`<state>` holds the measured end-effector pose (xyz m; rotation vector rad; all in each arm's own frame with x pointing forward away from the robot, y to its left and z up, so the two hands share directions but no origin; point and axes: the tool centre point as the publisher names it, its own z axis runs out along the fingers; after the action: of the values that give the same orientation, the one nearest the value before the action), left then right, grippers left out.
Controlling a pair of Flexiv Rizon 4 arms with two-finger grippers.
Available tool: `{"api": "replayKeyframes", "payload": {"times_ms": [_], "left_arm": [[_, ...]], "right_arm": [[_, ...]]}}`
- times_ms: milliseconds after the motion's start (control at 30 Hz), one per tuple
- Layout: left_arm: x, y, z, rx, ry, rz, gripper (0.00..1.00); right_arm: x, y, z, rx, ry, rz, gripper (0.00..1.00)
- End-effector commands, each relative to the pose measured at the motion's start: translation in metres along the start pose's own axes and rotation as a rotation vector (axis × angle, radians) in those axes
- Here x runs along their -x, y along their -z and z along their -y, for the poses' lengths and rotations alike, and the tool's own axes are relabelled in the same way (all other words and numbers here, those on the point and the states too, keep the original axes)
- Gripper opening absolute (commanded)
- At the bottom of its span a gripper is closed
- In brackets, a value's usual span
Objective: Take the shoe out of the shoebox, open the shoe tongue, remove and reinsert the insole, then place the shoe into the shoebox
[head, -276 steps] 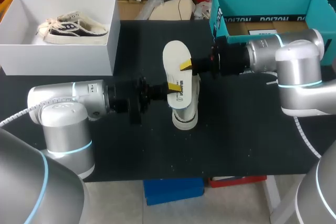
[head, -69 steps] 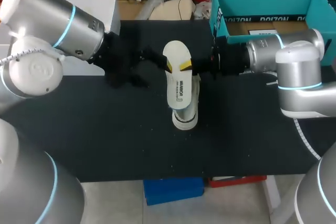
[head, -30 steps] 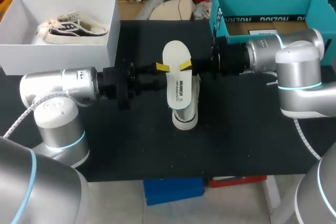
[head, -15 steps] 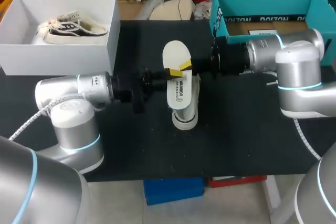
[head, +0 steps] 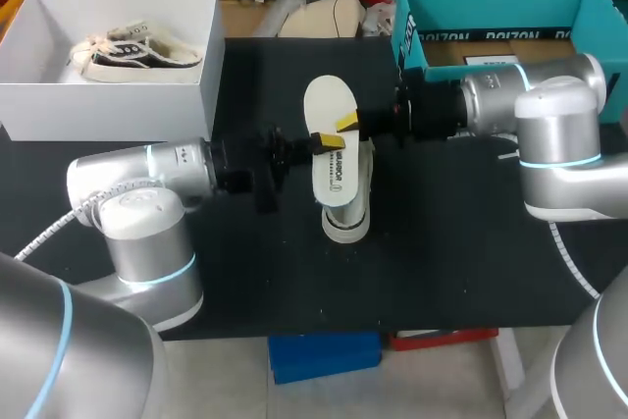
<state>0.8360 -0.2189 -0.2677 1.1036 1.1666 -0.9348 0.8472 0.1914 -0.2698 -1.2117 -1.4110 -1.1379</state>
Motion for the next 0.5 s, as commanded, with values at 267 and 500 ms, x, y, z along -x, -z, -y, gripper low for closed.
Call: {"api": "replayKeyframes", "payload": {"times_ms": [267, 500], "left_arm": [[0.002, -0.003, 0.003, 0.024, 0.000, -0.050, 0.00], [-0.007, 0.010, 0.017, -0.075, -0.061, -0.264, 0.00]], "right_arm": [[-0.006, 0.011, 0.003, 0.095, 0.057, -0.031, 1.00], [-0.004, 0.041, 0.025, 0.163, 0.104, 0.062, 1.00]]}}
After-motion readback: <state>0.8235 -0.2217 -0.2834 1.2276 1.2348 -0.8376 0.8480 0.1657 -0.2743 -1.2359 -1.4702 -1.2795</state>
